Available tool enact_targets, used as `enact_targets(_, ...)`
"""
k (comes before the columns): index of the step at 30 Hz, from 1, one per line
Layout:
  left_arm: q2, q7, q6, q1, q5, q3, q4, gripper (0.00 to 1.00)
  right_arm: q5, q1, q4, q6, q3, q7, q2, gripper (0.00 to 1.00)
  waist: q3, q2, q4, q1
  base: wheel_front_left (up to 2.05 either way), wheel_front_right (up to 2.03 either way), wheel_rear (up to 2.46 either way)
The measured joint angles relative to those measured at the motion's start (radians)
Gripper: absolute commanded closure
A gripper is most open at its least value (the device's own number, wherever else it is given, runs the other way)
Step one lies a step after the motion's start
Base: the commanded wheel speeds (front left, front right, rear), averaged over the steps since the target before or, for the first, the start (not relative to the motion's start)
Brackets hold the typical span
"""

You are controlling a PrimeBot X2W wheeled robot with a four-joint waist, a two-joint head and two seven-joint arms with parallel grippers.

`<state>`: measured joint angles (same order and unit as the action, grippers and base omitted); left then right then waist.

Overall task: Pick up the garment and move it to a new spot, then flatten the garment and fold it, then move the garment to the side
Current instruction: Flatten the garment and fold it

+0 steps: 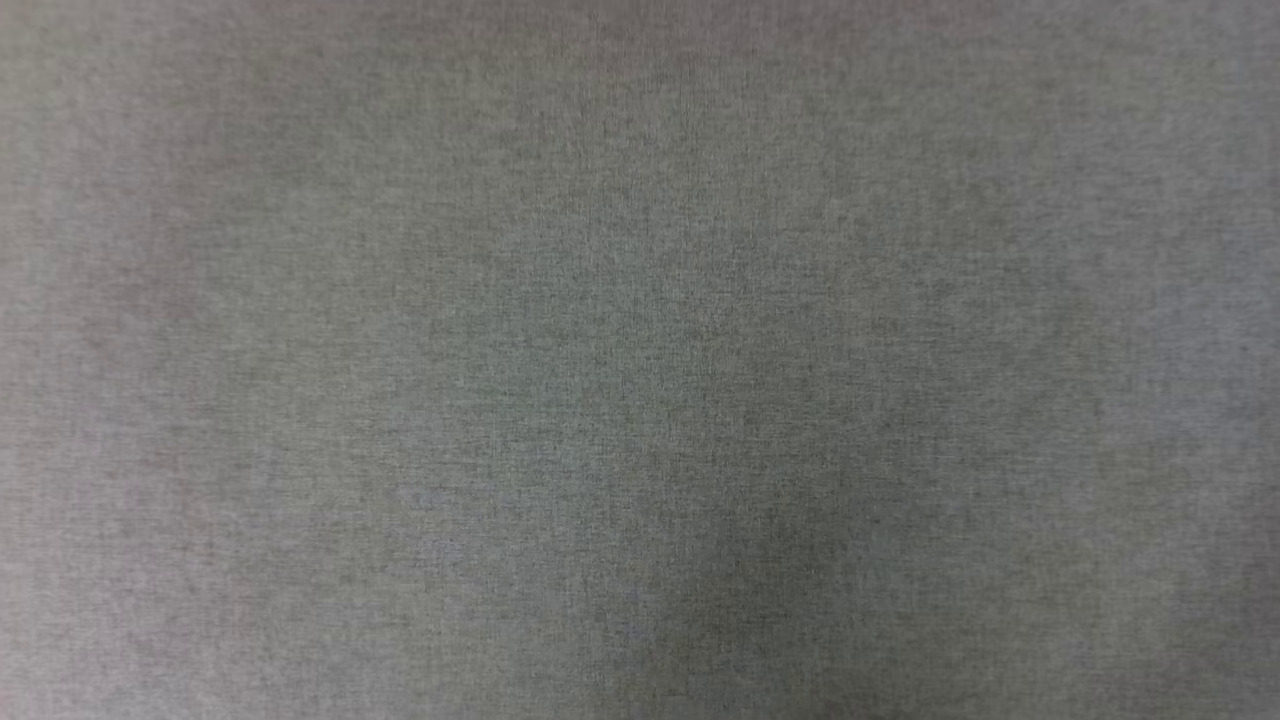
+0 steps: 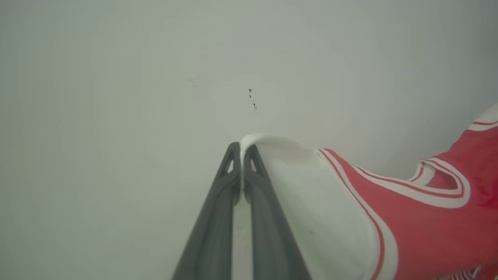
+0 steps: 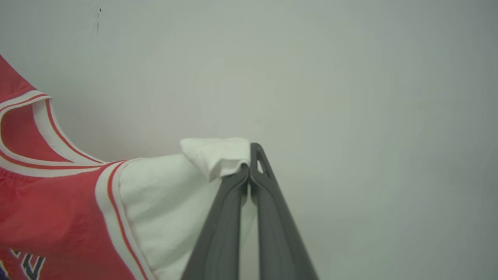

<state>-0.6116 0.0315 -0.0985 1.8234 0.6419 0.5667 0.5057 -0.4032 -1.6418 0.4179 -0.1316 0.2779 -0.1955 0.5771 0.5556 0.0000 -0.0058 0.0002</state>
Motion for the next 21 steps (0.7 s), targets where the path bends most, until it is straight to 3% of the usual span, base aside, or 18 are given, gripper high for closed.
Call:
enact_targets(11, 0.010, -0.070, -0.012, -0.019, 0.012, 0.007, 0.078, 1.00, -0.040, -0.064, 0.165, 0.000, 0.109, 0.098, -0.023, 1.00, 0.097, 0.0000, 0.011, 0.0000, 0.00, 0.00, 0.00)
enact_targets(21, -0.026, -0.175, -0.014, -0.295, 0.083, -0.003, 0.075, 1.00, -0.118, 0.155, 0.190, 0.000, 0.243, 0.214, -0.003, 1.00, 0.038, 0.0000, 0.005, -0.0002, 0.00, 0.00, 0.00)
